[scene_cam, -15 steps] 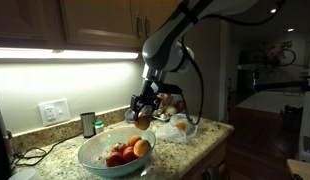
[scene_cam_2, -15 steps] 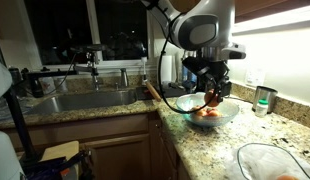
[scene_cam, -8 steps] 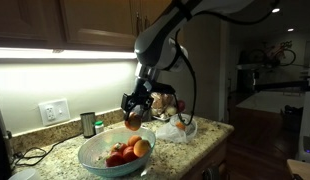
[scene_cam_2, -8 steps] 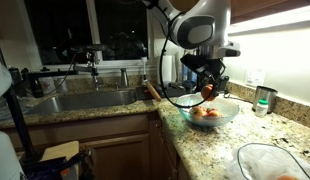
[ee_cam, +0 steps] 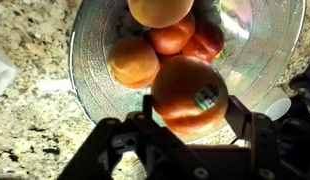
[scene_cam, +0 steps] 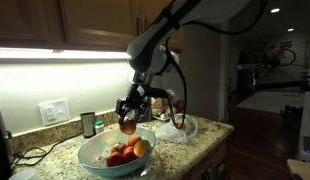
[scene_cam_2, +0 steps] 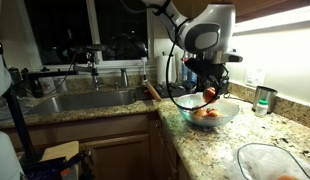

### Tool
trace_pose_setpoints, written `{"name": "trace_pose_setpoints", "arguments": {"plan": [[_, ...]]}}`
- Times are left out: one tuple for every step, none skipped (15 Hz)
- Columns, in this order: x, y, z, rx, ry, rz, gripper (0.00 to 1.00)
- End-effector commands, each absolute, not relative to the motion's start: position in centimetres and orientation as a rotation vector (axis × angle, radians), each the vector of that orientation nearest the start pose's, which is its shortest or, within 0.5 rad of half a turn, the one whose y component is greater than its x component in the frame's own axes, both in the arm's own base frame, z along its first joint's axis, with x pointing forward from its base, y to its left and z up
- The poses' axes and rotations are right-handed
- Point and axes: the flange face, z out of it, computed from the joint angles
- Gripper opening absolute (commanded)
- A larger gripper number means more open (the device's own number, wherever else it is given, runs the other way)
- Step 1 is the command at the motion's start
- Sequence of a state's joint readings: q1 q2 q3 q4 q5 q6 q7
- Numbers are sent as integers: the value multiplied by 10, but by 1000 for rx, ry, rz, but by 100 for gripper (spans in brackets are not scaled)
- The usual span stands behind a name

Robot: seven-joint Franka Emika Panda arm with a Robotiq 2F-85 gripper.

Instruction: Move a fruit from the bag to the bowl

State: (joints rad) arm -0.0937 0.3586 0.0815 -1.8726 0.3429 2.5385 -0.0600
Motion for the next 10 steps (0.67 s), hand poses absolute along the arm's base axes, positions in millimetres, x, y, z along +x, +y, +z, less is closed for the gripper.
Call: {"name": "trace_pose_setpoints", "arguments": {"plan": [[671,-17,357,-2841,311,-395,47],[674,-17,356,-2840,307,-376,47],[676,-17,355,-2839,304,-360,47],[679,-16,354,-2838,301,-345,47],[681,-16,352,-2836,297,-331,47],[683,-16,352,-2835,295,-320,47],[685,-16,350,-2833,294,-311,47],[687,-16,349,-2831,291,-303,47],[689,-16,347,-2830,290,-296,47],[691,-16,345,-2830,292,-289,47]]}}
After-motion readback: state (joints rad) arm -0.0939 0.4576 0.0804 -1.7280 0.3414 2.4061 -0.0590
